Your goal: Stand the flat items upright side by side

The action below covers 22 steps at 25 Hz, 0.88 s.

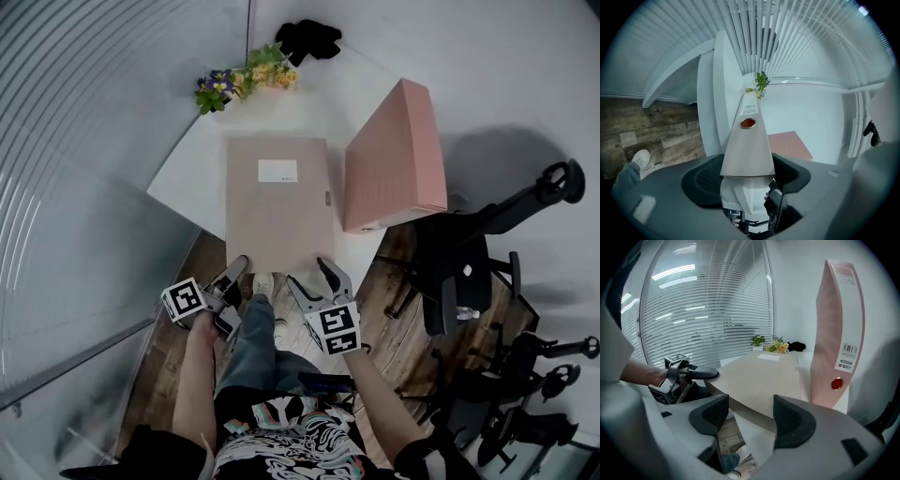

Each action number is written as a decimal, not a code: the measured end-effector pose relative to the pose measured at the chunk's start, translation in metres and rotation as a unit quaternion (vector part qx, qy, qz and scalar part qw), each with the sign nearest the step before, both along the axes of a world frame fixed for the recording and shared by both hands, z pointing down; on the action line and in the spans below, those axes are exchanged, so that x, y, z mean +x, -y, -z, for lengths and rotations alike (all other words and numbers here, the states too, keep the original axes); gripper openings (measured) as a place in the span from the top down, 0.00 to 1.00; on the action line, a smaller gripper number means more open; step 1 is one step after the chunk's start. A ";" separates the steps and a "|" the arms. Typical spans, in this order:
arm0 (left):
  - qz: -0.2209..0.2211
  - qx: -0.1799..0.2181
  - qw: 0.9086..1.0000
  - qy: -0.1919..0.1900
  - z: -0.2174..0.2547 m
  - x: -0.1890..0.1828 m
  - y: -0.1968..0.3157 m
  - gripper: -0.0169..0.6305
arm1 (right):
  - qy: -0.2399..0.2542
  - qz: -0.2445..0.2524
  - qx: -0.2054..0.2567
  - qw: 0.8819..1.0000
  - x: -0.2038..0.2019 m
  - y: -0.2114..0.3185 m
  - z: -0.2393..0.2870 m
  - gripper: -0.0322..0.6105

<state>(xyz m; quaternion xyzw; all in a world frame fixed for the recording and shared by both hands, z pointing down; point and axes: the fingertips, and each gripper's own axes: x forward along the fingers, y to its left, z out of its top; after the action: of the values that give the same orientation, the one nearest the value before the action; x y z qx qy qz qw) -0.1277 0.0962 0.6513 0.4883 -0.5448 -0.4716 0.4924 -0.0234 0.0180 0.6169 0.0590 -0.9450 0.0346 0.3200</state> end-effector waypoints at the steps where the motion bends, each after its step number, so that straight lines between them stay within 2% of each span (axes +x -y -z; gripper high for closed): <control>1: 0.000 0.000 1.000 0.001 0.001 0.000 0.000 0.52 | 0.000 -0.001 -0.001 1.000 0.000 0.000 0.000 0.49; 7: -0.010 -0.027 1.000 0.009 0.001 0.002 -0.003 0.52 | 0.001 -0.020 -0.018 1.000 -0.001 0.002 0.001 0.50; 13: -0.023 -0.027 0.999 0.028 0.020 0.001 -0.009 0.52 | 0.007 -0.027 -0.042 0.999 -0.006 -0.002 0.003 0.50; 18: -0.020 -0.035 0.998 0.050 0.037 -0.006 -0.017 0.53 | 0.017 -0.031 -0.063 0.997 -0.013 -0.007 0.007 0.50; 22: -0.013 -0.059 0.996 0.062 0.048 -0.015 -0.023 0.53 | 0.019 -0.029 -0.078 0.996 -0.017 -0.010 0.011 0.50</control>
<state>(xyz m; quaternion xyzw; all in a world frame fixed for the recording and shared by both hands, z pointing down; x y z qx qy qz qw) -0.1430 0.1196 0.6033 0.4938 -0.5950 -0.4005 0.4916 -0.0407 0.0278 0.6058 0.0610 -0.9433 0.1185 0.3042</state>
